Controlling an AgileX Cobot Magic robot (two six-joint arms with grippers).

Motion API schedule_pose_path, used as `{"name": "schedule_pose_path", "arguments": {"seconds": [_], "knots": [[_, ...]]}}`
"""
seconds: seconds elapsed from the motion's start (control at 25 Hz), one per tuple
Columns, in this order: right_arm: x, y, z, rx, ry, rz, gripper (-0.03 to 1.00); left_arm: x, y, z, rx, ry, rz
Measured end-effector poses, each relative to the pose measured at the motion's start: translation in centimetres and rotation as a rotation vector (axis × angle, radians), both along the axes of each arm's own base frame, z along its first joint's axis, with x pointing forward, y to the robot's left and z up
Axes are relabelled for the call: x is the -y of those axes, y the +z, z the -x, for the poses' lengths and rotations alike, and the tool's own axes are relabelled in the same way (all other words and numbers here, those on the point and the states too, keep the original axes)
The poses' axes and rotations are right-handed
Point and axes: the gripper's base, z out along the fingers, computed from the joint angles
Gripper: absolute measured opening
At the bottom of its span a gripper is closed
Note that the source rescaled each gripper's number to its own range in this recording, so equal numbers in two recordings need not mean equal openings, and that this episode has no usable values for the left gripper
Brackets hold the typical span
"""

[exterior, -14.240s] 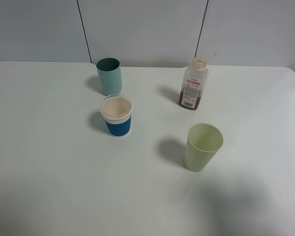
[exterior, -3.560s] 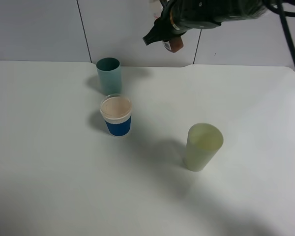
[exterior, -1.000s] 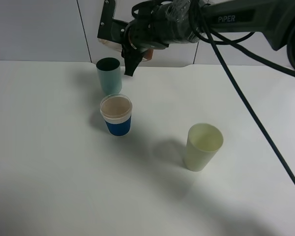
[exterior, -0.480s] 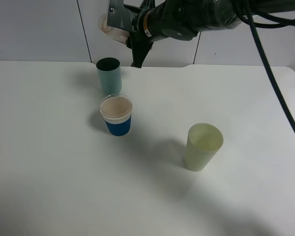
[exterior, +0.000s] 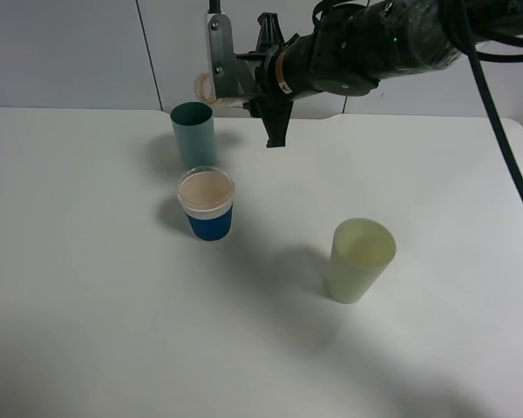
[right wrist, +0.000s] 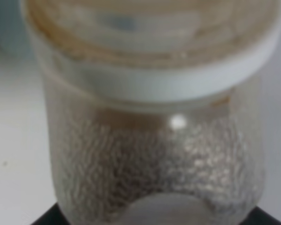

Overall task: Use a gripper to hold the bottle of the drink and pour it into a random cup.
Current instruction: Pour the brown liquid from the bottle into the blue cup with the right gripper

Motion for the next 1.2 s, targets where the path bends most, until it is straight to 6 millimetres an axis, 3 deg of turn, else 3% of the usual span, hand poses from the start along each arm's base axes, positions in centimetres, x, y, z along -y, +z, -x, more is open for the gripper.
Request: {"name": "schedule_pose_path", "arguments": {"seconds": [0.52,0.92,1.2], "knots": [[-1.3,0.2,0.8,0.139,0.209,0.171,0.03,0.0,0.0,0.0,0.0,0.0,0.0],[-1.7,0.3,1.0,0.185,0.273,0.177,0.03,0.0,0.0,0.0,0.0,0.0,0.0],[-1.6,-1.5,2.2,0.203,0.391,0.208,0.03,0.0,0.0,0.0,0.0,0.0,0.0]]}}
